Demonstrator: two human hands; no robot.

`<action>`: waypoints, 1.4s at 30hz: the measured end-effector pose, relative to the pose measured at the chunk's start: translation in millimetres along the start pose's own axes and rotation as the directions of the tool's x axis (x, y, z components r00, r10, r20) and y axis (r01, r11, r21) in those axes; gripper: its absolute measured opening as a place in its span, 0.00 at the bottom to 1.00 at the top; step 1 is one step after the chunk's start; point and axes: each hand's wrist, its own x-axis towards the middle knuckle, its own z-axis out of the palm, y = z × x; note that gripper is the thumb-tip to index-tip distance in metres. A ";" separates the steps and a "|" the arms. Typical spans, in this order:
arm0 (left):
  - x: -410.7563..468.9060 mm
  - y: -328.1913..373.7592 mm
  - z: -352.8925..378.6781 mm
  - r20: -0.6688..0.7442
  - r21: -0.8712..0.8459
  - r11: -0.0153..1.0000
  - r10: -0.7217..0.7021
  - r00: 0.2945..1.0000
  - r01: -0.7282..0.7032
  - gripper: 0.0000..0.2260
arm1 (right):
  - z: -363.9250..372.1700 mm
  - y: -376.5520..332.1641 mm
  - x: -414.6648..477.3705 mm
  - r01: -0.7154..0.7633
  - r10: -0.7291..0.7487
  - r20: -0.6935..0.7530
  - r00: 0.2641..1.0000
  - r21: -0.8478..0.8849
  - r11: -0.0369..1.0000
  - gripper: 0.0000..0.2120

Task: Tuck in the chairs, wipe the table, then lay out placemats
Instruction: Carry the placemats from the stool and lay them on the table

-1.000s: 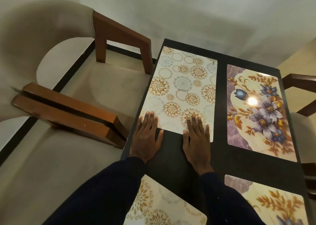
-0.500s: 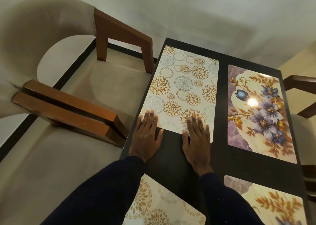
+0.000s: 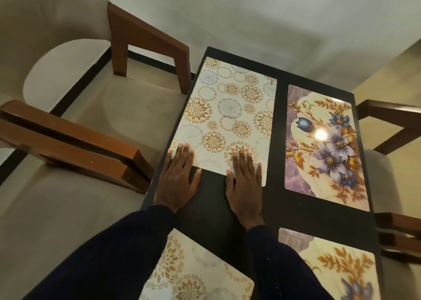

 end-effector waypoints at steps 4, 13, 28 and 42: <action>0.3 1.6 1.5 0.004 -0.016 1.000 0.003 1.000 -0.003 0.29 | -1.9 2.0 0.4 -0.004 0.004 0.006 1.000 -0.009 1.000 0.27; 0.3 2.2 2.2 0.000 -0.013 1.000 0.001 1.000 -0.001 0.30 | -2.2 2.7 -0.1 -0.013 0.013 0.010 1.000 -0.011 1.000 0.28; 2.4 5.1 -1.8 0.020 -0.007 1.000 -0.007 1.000 0.007 0.30 | -2.4 3.5 0.8 -0.009 0.009 0.000 1.000 -0.024 1.000 0.28; 4.8 6.8 -3.2 0.030 -0.021 1.000 -0.010 1.000 0.011 0.30 | -4.7 3.0 4.1 -0.003 0.003 -0.019 1.000 -0.006 1.000 0.27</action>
